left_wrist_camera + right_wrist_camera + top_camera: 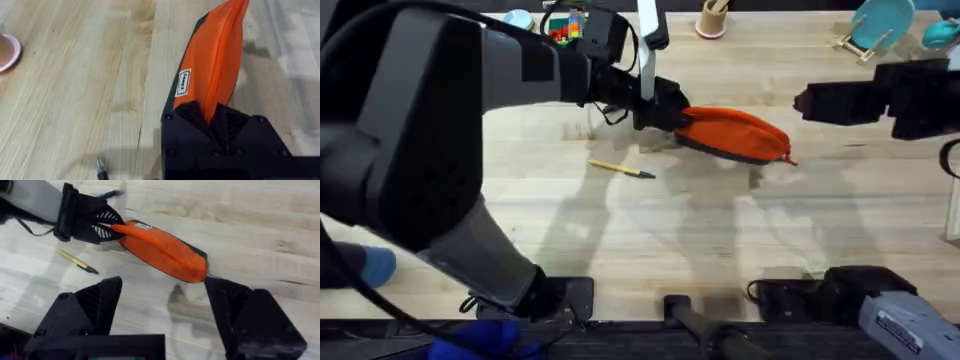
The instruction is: Unzip the bag, pick up the pens from the table one at a time and place them inside, then zip the bag closed.
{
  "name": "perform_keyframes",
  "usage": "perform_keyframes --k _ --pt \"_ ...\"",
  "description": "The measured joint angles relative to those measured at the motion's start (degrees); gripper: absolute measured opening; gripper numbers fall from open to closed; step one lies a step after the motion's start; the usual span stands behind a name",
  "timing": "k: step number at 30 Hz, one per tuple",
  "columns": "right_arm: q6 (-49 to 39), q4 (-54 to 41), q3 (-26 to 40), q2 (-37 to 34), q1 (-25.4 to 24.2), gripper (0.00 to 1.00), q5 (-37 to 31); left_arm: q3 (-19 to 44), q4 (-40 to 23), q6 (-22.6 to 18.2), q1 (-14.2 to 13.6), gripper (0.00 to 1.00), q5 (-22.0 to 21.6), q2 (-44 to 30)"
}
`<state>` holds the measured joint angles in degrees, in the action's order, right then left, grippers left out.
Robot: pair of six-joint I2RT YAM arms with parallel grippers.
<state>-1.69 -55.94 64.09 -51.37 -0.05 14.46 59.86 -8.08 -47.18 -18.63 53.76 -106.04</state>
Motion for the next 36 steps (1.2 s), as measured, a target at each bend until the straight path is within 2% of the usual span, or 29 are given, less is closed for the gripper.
perform_keyframes --k 6,11,16,22,26,31,36 --pt "-5.38 -0.44 0.43 0.00 0.00 0.995 -0.02 0.00 0.00 0.00 0.00 0.044 0.00 0.00" --pt "-10.80 -3.51 3.54 0.00 -0.96 0.995 0.00 0.00 0.00 0.00 0.00 0.044 -0.01 0.00" --pt "-16.36 -9.99 9.06 -0.86 -6.06 0.995 1.33 0.00 0.00 0.00 0.00 0.044 0.00 0.00" --pt "-26.16 -20.00 15.07 -5.29 -15.88 0.995 8.37 0.00 0.00 0.00 0.00 0.044 -0.02 0.00" --pt "-32.57 -22.51 16.05 -8.03 -20.66 0.995 13.85 0.00 0.00 -0.02 0.00 0.044 0.00 0.00" --pt "-39.90 -25.42 16.11 -8.73 -21.62 0.995 17.70 0.00 0.00 0.00 0.00 0.044 0.00 0.00" --pt "-43.43 -25.70 16.33 -8.79 -21.90 0.992 18.60 0.00 0.00 0.00 0.00 0.043 0.00 0.00"
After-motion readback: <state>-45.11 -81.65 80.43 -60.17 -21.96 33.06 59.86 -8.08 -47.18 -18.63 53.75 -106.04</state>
